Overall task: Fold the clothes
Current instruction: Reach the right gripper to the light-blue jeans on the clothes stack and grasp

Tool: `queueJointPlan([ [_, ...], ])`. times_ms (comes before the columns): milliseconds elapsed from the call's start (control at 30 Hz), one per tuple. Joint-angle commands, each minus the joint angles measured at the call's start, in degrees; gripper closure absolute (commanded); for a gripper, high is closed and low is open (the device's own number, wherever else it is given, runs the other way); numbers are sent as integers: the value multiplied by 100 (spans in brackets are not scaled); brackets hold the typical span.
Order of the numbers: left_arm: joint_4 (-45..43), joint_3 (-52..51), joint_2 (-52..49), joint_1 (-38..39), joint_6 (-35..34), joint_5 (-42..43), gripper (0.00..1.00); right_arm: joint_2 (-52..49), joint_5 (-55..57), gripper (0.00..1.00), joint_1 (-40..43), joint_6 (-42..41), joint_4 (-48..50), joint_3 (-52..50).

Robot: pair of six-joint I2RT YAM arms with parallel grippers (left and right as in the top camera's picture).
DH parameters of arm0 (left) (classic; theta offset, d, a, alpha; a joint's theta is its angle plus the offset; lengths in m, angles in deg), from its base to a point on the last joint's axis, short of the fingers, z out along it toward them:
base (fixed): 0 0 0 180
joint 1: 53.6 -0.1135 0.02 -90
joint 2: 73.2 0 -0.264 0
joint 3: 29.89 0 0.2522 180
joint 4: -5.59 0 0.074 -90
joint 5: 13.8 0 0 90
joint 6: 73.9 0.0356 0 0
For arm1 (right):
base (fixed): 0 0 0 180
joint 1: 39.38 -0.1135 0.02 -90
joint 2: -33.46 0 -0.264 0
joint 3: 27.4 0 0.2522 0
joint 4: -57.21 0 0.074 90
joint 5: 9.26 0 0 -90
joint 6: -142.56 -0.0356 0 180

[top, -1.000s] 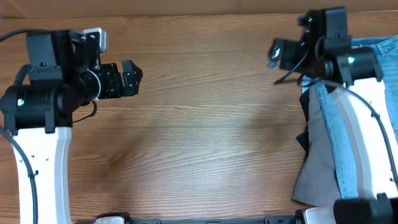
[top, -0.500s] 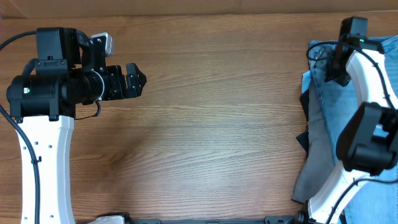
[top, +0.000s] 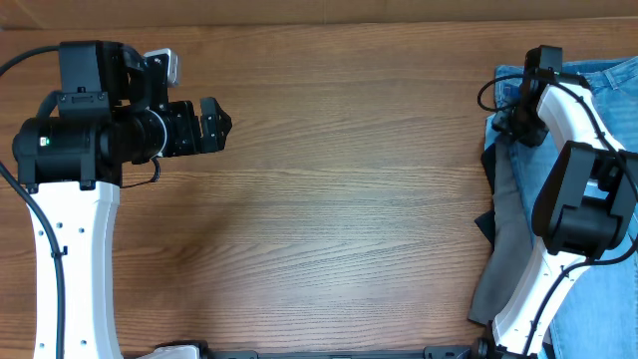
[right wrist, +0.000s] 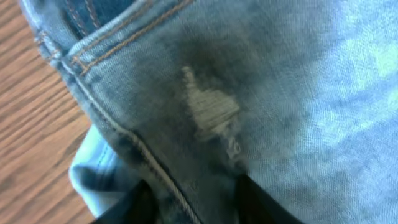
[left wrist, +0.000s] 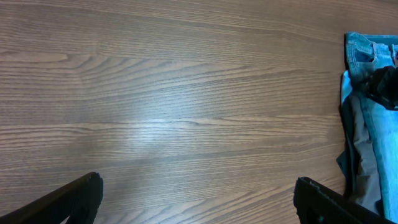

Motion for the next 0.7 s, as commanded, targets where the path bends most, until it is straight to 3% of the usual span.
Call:
queueJointPlan([
  [0, -17, 149, -24, -22, 94, -39, 0, -74, 479, 64, -4, 7, 9, 190],
  [133, 0, 149, -24, -22, 94, -39, 0, -31, 435, 68, -4, 7, -15, 315],
  [433, 26, 149, -24, -22, 94, -37, 0, -2, -197, 62, 181, 168, -90, 651],
  [500, 35, 149, -24, -22, 94, -37, 0, -2, -229, 69, 256, 151, -144, 651],
  [633, 50, 149, -24, -22, 94, -37, 0, -2, -225, 96, 367, 136, -234, 651],
  [667, 48, 149, -24, -22, 94, -39, 0, -2, -229, 96, 400, 133, -256, 651],
])
